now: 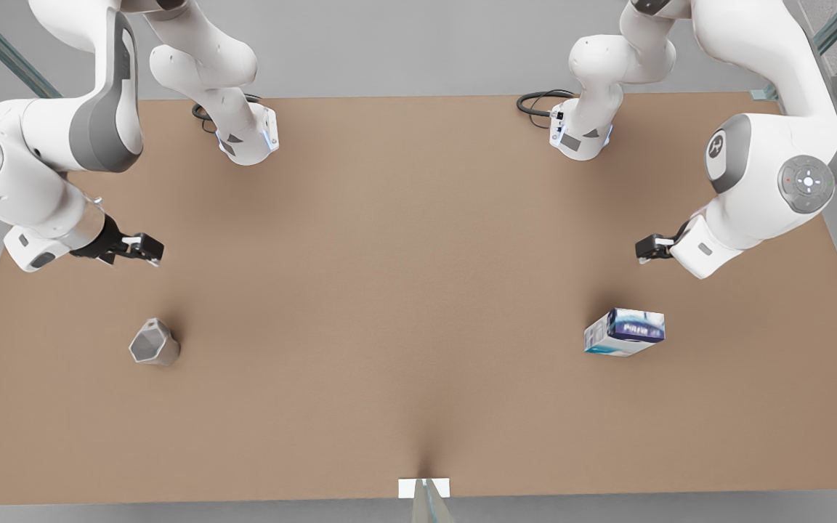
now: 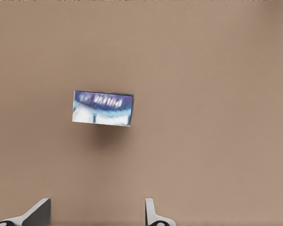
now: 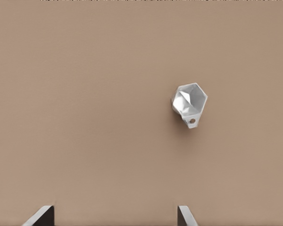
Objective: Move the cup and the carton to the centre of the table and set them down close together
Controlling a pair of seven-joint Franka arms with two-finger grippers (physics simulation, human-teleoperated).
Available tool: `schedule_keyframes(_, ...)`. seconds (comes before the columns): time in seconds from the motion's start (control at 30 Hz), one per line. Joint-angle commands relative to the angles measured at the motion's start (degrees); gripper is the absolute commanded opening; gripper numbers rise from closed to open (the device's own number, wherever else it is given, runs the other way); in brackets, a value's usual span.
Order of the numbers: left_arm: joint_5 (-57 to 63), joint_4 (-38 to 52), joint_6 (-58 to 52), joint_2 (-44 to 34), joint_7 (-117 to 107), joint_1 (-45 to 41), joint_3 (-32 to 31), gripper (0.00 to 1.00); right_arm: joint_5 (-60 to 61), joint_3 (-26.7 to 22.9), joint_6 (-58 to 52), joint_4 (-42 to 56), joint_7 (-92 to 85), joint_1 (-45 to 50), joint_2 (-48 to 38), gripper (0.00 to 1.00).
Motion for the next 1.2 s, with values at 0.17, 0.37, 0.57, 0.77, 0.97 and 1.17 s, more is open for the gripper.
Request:
schedule_keyframes(0.17,-0.11,-0.26,0.07,-0.19,0.04,0.0,0.09,1.0,0.0,-0.26,0.37,-0.06,-1.13,0.04,0.0,1.0)
schedule_keyframes(0.37,-0.02,-1.23,0.16,0.25,0.13,0.0,0.35,1.0,0.0,-0.88,4.58,-0.5,-1.22,0.21,1.49,1.0)
schedule_keyframes(0.57,-0.02,-1.23,0.25,0.51,0.04,0.0,0.35,1.0,0.0,-4.84,24.18,-12.01,-7.02,1.09,5.53,1.0)
schedule_keyframes(0.77,-0.02,-1.14,0.25,0.51,0.04,0.0,0.35,1.0,6.24,-7.03,38.16,-18.87,-15.46,1.18,8.43,1.0)
schedule_keyframes(0.97,0.06,-1.14,0.25,0.51,0.04,0.0,0.35,1.0,14.67,-10.81,44.58,-18.43,-28.37,2.85,15.02,1.0)
schedule_keyframes(1.17,0.06,-1.23,0.16,0.6,-0.05,0.0,0.35,1.0,13.27,-13.62,31.84,-6.13,-23.81,2.85,23.64,1.0)
